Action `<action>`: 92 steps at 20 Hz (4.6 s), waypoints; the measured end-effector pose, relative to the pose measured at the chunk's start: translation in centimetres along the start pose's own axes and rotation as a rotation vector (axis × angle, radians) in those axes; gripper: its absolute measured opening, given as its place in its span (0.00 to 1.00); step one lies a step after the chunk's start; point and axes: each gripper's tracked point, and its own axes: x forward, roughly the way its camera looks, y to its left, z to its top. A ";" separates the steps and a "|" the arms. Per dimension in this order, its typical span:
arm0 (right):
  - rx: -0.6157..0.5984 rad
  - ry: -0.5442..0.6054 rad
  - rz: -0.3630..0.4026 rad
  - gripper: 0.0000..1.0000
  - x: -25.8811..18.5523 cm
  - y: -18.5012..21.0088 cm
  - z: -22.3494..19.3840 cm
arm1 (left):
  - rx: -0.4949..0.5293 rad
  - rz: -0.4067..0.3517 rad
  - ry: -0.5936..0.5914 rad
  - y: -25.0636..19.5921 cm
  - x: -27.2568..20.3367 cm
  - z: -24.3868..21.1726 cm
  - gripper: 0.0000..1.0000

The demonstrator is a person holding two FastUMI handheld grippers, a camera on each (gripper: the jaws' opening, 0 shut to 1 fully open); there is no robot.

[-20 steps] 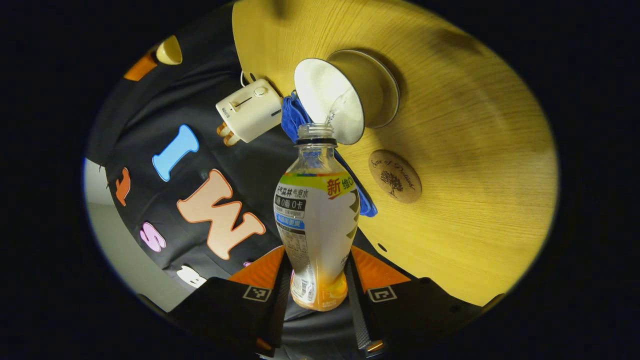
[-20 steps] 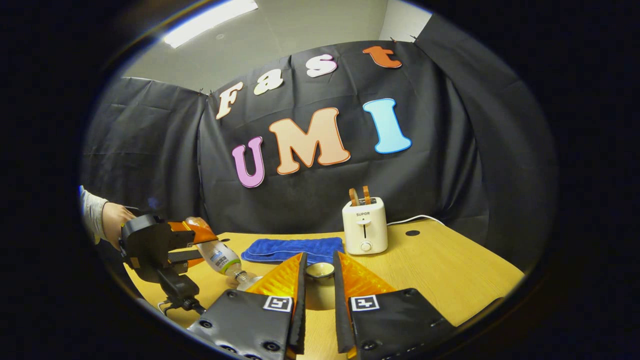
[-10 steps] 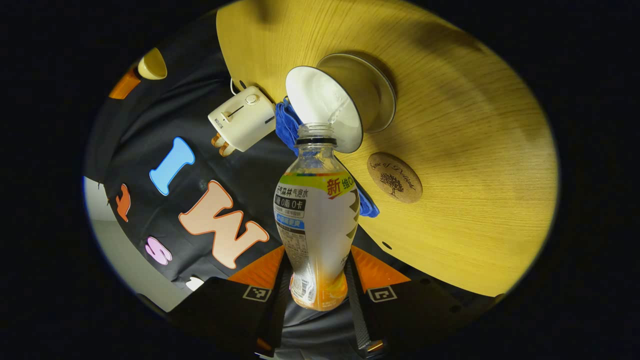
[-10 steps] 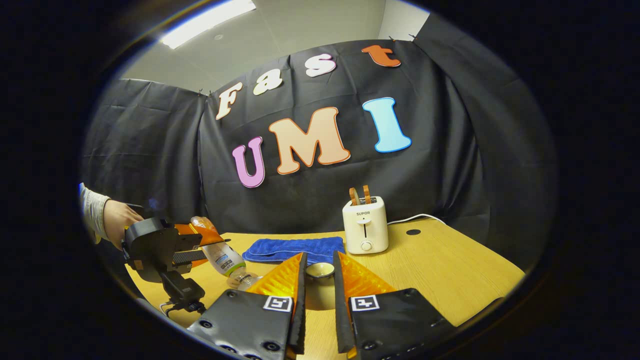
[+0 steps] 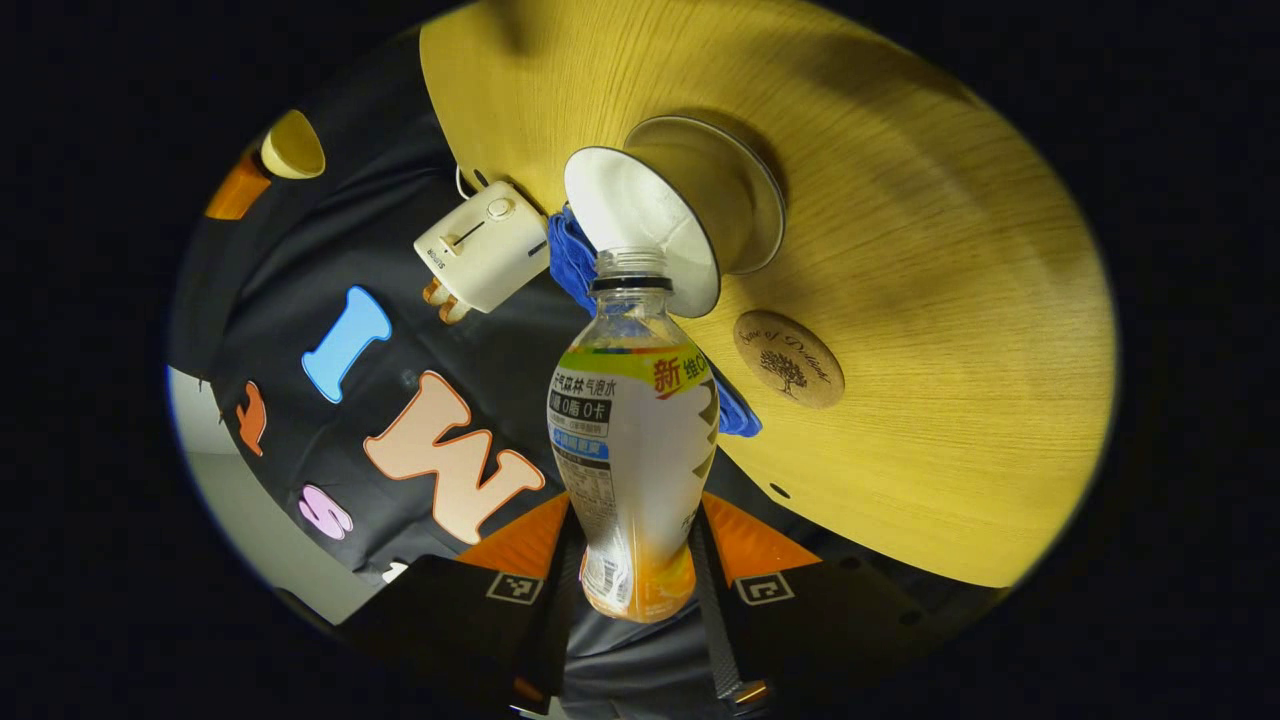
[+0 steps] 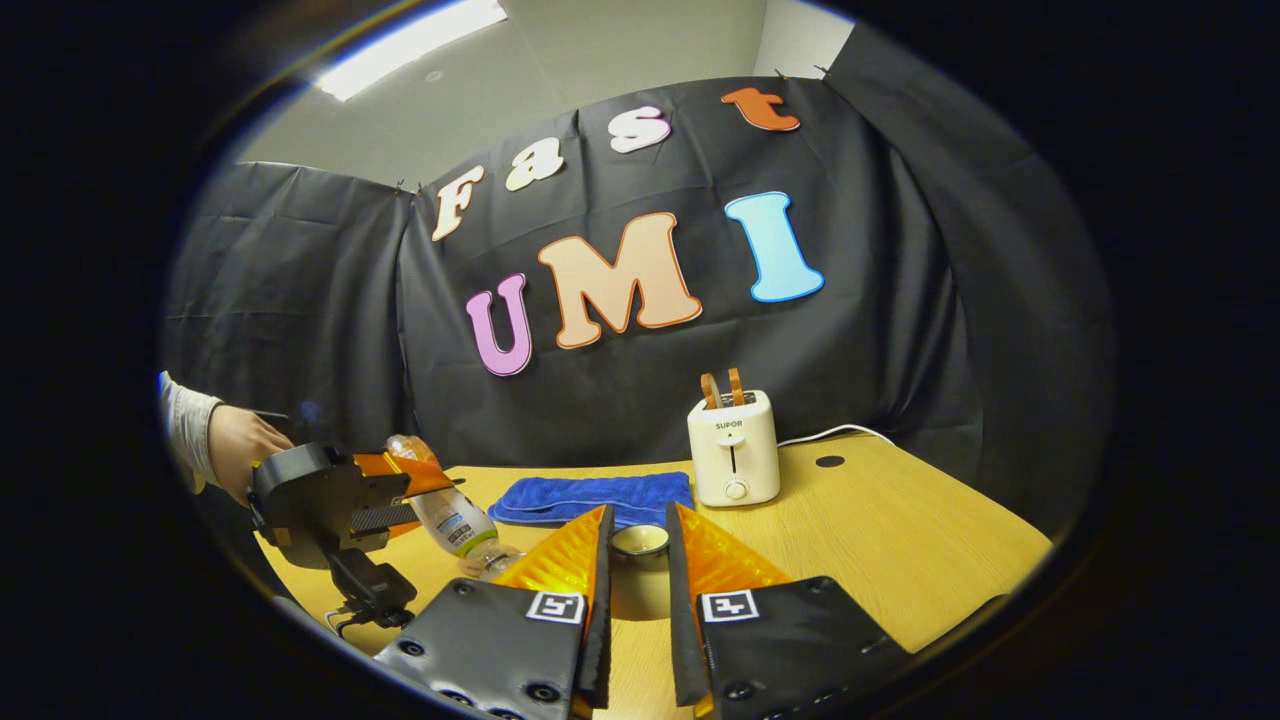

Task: Open the teacup lid with one hand, grasp the water bottle and pour water into the teacup with the other hand; after pouring, place the water bottle on the coaster and then close the teacup lid.

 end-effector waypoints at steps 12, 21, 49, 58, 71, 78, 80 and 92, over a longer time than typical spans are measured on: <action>-0.007 -0.003 0.004 0.28 0.0 0.2 0.0 | -0.280 -0.141 -0.070 -3.3 -0.5 0.8 0.53; -0.007 0.006 0.003 0.28 0.3 0.3 -0.5 | -0.761 -0.196 -0.166 -4.3 -0.2 2.9 0.54; -0.016 0.030 -0.013 0.30 0.7 -0.2 -1.2 | -2.065 -0.062 -0.327 0.1 4.4 1.0 0.54; -0.013 0.029 -0.025 0.30 0.6 -0.8 -1.2 | -2.211 -0.056 -0.353 -0.2 6.5 2.8 0.55; -0.017 0.035 -0.017 0.28 0.8 -0.3 -1.5 | -2.241 -0.085 -0.299 -2.0 6.8 3.3 0.66; -0.019 0.041 -0.012 0.28 0.8 -0.1 -1.7 | -2.239 -0.097 -0.280 -2.6 6.8 3.4 0.76; -0.020 0.042 -0.011 0.26 0.9 -0.1 -1.8 | -2.243 -0.101 -0.279 -2.8 6.7 3.4 0.83; -0.030 0.023 0.083 0.31 1.3 5.1 -2.3 | -2.260 -0.042 -0.327 -3.0 3.0 3.0 0.92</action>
